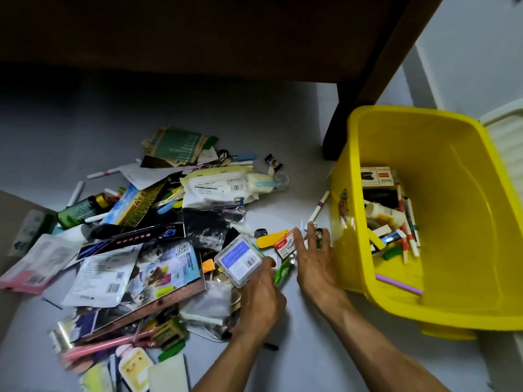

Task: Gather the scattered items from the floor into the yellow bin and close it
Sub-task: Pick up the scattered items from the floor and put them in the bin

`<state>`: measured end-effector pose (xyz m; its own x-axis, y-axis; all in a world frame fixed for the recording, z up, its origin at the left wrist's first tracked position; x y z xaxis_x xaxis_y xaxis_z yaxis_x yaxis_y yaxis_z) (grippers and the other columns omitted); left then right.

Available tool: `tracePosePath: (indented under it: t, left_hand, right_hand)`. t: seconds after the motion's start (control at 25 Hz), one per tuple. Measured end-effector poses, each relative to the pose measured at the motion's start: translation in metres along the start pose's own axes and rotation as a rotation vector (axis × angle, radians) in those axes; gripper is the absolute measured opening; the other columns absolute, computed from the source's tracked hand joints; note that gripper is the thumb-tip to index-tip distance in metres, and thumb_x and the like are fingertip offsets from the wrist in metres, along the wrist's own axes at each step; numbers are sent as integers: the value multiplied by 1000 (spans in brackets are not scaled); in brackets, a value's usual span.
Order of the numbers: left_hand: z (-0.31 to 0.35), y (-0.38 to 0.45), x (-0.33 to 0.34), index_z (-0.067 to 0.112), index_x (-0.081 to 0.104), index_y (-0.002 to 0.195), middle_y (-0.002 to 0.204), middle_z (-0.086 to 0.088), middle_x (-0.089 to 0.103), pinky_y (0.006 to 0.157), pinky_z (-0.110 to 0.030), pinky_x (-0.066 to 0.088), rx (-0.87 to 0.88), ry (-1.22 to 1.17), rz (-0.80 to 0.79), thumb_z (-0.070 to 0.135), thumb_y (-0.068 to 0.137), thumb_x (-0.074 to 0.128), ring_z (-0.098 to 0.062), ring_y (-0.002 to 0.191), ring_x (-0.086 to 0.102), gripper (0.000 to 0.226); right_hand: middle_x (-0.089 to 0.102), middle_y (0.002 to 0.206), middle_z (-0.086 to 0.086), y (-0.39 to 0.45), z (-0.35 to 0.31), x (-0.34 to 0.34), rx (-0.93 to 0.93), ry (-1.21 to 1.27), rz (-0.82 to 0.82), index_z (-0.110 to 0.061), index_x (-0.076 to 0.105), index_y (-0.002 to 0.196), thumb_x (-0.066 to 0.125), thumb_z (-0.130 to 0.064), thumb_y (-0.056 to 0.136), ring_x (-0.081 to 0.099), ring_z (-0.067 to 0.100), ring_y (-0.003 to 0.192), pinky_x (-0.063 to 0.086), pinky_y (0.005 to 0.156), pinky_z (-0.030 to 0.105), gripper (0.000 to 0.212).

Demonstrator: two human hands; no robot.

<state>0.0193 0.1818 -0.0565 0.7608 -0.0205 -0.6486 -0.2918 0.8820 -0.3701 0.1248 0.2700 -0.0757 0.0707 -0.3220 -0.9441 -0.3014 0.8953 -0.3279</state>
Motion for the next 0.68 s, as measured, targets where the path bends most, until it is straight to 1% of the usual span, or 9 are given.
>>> tracePosePath:
  t: [0.04,0.12,0.2,0.28,0.36,0.44,0.56,0.6,0.68]
  left_hand:
    - [-3,-2,-7,24,47,107,93,-3,64,69,-34,46,-12,-17,41,5,83,55,-26,86,60,31]
    - [-10,-9,-26,23,55,114,92,-2,68,69,-32,45,-60,-77,139,10,86,58,-27,87,62,31]
    - [-15,-15,-38,21,61,106,88,3,69,71,-30,48,-131,-283,172,9,89,61,-25,85,64,21]
    - [-11,-18,-60,25,65,99,87,9,70,74,-29,52,-196,-518,225,7,90,62,-18,84,66,20]
    - [15,-19,-94,35,68,87,80,13,71,68,-25,53,-131,-622,291,9,89,64,-10,76,66,27]
    - [74,-18,-114,45,67,81,80,11,72,62,-26,55,71,-592,220,17,89,65,-14,71,67,29]
    - [180,-17,-101,42,71,97,85,11,74,67,-31,60,336,-540,-14,28,86,65,-16,77,70,19]
    - [202,-14,-90,34,71,107,89,10,75,71,-32,59,346,-552,-88,31,87,64,-13,81,71,21]
    - [209,-5,-69,22,66,122,102,6,74,75,-29,58,231,-598,-159,34,91,63,-11,90,71,33]
  right_hand:
    - [15,159,19,2,2,2,18,-35,30,-14,9,154,42,2,90,18,45,140,33,108,46,75]
    - [43,140,19,-6,0,6,30,-77,35,-8,25,147,41,-1,93,43,37,122,46,92,40,56]
    - [53,126,10,-26,-8,4,45,27,-19,-12,40,135,46,-16,95,53,29,111,49,84,37,41]
    - [59,118,3,-58,-18,-17,62,387,16,-20,52,126,57,-34,90,59,25,106,48,82,35,39]
    - [66,107,-10,-98,-13,-63,90,832,193,-31,60,113,68,-42,79,64,13,96,50,77,25,37]
    - [68,102,-17,-130,17,-109,146,1110,410,-38,61,111,73,-50,73,66,6,92,52,73,17,41]
    - [70,109,-14,-158,85,-171,255,1164,737,-35,60,122,79,-46,75,68,5,96,54,75,16,52]
    - [70,113,-6,-159,103,-182,287,1168,785,-32,57,128,81,-36,77,68,7,94,54,73,14,57]
    - [67,116,9,-155,122,-190,345,1192,779,-25,45,143,78,-15,81,69,6,88,50,62,6,71]
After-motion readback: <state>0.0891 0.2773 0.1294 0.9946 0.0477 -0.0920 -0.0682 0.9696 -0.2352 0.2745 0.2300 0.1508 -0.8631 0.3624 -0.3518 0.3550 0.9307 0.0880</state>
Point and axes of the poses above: each hand's wrist, its own y-axis towards the middle knuckle, its own x-axis out of the palm, z = x × y, the point moved 10 cm from there along y, towards the middle knuckle
